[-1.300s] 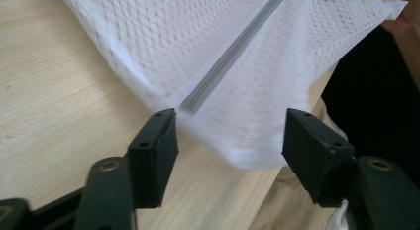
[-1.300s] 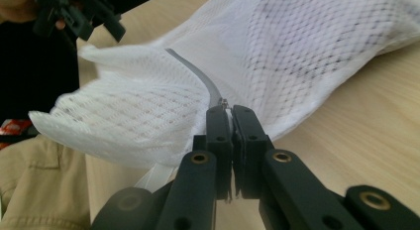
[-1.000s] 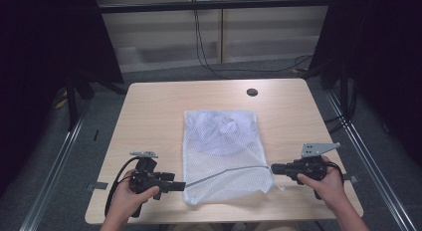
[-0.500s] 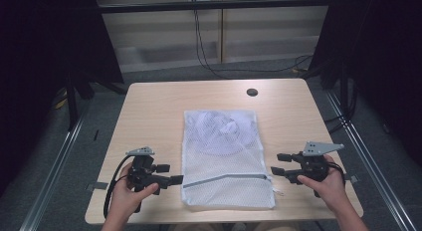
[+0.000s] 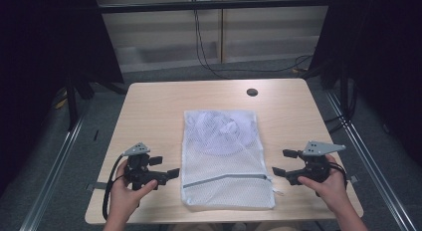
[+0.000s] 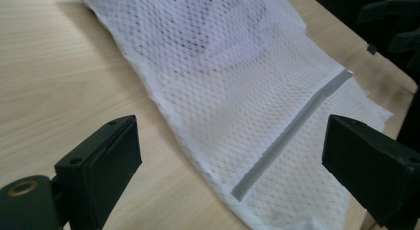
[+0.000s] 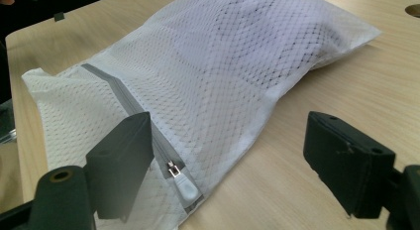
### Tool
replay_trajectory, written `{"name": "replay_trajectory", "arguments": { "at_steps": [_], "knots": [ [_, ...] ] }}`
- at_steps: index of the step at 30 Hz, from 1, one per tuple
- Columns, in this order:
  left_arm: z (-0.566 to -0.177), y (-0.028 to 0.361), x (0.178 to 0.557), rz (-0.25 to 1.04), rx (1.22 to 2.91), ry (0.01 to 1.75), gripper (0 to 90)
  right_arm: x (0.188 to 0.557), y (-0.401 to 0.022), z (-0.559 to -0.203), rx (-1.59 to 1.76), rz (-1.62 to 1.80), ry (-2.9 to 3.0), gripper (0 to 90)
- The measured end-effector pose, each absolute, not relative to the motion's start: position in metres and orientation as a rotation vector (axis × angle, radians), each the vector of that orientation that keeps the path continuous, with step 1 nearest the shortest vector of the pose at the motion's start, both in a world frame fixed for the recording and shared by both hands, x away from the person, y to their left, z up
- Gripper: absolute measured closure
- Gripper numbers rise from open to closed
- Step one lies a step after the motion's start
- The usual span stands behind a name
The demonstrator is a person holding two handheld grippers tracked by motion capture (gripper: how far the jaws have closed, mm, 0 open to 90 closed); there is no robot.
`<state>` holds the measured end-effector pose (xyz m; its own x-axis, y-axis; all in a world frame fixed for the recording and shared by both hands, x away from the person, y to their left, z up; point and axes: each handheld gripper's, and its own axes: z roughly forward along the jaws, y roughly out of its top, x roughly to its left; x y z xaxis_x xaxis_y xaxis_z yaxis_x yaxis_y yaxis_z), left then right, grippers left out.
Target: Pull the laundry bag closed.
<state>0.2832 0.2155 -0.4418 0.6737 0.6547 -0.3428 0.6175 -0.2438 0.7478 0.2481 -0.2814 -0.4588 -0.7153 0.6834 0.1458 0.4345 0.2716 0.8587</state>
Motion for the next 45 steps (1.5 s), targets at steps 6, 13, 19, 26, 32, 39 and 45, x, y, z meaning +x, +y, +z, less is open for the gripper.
{"name": "replay_trajectory", "arguments": {
  "at_steps": [6,13,19,26,32,39,45],
  "knots": [
    [-0.443,0.22,0.284,0.105,1.96,0.998,7.7,0.247,-0.287,-0.457,1.054,1.423,2.254,17.0],
    [-0.445,0.227,0.286,0.169,1.964,1.004,7.5,0.247,-0.295,-0.46,1.072,1.388,2.238,16.3],
    [-0.447,0.235,0.288,0.266,1.979,1.0,7.5,0.246,-0.305,-0.46,1.092,1.373,2.207,16.0],
    [-0.451,0.243,0.291,0.35,1.979,1.014,7.4,0.245,-0.315,-0.461,1.104,1.322,2.179,14.5],
    [-0.456,0.25,0.293,0.423,1.975,1.02,7.4,0.246,-0.322,-0.467,1.127,1.251,2.17,12.1],
    [-0.461,0.257,0.295,0.476,1.962,1.034,7.2,0.245,-0.331,-0.47,1.167,1.228,2.122,10.9],
    [-0.466,0.26,0.297,0.496,1.988,1.048,7.0,0.246,-0.334,-0.472,1.175,1.2,2.114,10.0]
  ]
}}
